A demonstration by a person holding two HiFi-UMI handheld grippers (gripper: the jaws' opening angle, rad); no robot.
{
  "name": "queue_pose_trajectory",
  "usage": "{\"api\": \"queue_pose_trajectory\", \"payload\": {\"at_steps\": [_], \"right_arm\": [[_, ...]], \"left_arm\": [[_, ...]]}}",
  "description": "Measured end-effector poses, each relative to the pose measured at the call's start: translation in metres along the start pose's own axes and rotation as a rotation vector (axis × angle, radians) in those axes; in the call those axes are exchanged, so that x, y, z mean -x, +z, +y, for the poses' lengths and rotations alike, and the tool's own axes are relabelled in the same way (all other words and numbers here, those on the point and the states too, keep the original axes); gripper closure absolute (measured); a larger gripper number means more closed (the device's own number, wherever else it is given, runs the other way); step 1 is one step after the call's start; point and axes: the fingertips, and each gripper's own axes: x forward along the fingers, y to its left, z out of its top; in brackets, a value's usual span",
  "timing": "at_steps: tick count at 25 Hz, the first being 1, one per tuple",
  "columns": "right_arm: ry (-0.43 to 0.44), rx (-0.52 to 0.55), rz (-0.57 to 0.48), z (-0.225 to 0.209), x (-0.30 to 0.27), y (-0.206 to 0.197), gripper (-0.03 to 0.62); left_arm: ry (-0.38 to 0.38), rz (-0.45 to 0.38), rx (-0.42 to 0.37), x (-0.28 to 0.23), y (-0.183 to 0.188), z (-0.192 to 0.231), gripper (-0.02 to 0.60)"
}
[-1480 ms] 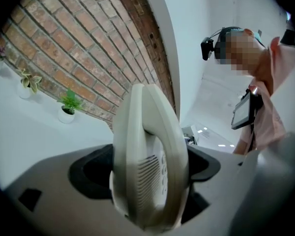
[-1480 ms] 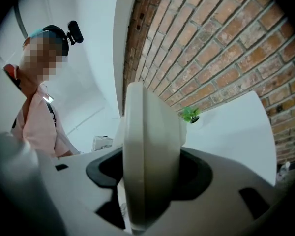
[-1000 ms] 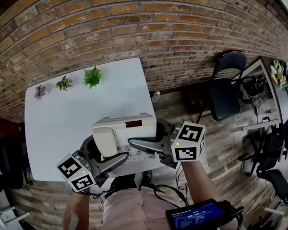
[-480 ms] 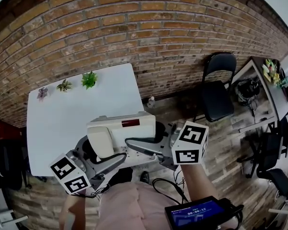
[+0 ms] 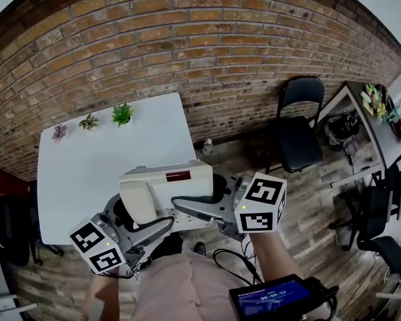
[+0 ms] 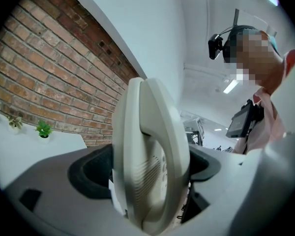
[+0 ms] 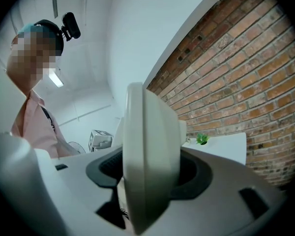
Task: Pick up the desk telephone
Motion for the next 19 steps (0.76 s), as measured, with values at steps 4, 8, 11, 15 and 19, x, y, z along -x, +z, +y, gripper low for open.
{"api": "queue_pose_trajectory", "payload": {"at_steps": [4,8,11,15,19], "right_arm": [[0.002,0.012,0.000,0.008,0.006,-0.003,0.336],[0.002,0.012,-0.002,0.011,0.007,-0.004,0.336],[-0.004,0.013,-0.002,0.008,0.005,-0.003,0.336],[-0.006,0.014,0.000,0.007,0.005,-0.003,0.336],[-0.008,0.012,-0.005,0.003,0.004,0.000,0.336]], "left_arm": [[0.002,-0.004,-0.005,0.003,-0.004,-0.010,0.133],[0.005,-0.004,-0.007,0.004,-0.004,-0.012,0.133],[0.002,0.000,-0.007,0.002,-0.003,-0.008,0.133],[0.003,-0.001,-0.004,0.002,-0.004,-0.008,0.133],[0.002,0.004,-0.002,-0.002,-0.001,-0.004,0.133]]}}
